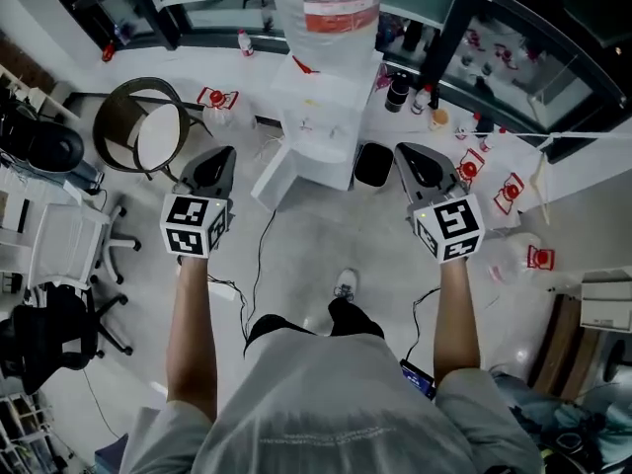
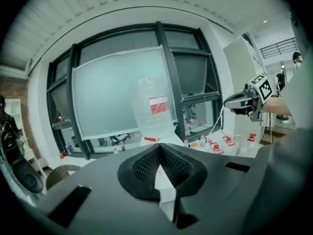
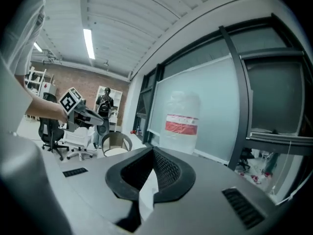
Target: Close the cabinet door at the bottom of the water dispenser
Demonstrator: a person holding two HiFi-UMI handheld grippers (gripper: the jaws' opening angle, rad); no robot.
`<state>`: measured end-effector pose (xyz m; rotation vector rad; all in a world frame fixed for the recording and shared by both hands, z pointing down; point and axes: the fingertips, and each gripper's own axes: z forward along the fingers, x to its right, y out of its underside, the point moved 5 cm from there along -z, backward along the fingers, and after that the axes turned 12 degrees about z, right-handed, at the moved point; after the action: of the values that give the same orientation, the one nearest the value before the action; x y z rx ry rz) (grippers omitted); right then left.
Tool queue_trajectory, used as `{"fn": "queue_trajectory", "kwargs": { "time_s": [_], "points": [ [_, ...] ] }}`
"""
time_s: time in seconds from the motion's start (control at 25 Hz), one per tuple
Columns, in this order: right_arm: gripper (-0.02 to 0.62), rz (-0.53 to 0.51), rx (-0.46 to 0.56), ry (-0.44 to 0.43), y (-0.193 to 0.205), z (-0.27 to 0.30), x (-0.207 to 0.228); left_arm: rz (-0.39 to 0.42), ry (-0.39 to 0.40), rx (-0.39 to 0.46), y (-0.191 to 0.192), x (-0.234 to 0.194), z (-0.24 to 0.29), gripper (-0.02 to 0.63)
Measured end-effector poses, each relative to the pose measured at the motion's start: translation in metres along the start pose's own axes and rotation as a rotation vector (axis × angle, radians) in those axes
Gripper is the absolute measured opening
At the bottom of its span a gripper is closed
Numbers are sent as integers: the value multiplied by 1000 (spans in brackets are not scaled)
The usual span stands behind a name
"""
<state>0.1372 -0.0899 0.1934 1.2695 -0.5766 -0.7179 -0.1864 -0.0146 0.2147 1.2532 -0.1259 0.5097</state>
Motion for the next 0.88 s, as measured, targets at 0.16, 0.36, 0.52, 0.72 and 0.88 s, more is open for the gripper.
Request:
{"fn": "queue_trajectory", "kwargs": {
  "time_s": [0.16, 0.36, 0.52, 0.72, 0.88],
  "points": [
    [28, 61, -52, -14, 30, 38, 29, -55, -2, -41, 25, -6, 40, 18],
    [28, 104, -119, -28, 90, 90, 31, -64, 61, -95, 91, -13, 85, 19],
    [28, 131, -156, -1, 148, 143, 18, -76, 97, -161, 171, -22, 123, 20],
    [28, 192, -219, 38, 242, 198, -7, -128, 133, -219, 287, -34, 168, 23],
    [28, 250, -270, 62, 325, 239, -22, -212, 184, -261, 383, -30, 198, 83]
  ]
}}
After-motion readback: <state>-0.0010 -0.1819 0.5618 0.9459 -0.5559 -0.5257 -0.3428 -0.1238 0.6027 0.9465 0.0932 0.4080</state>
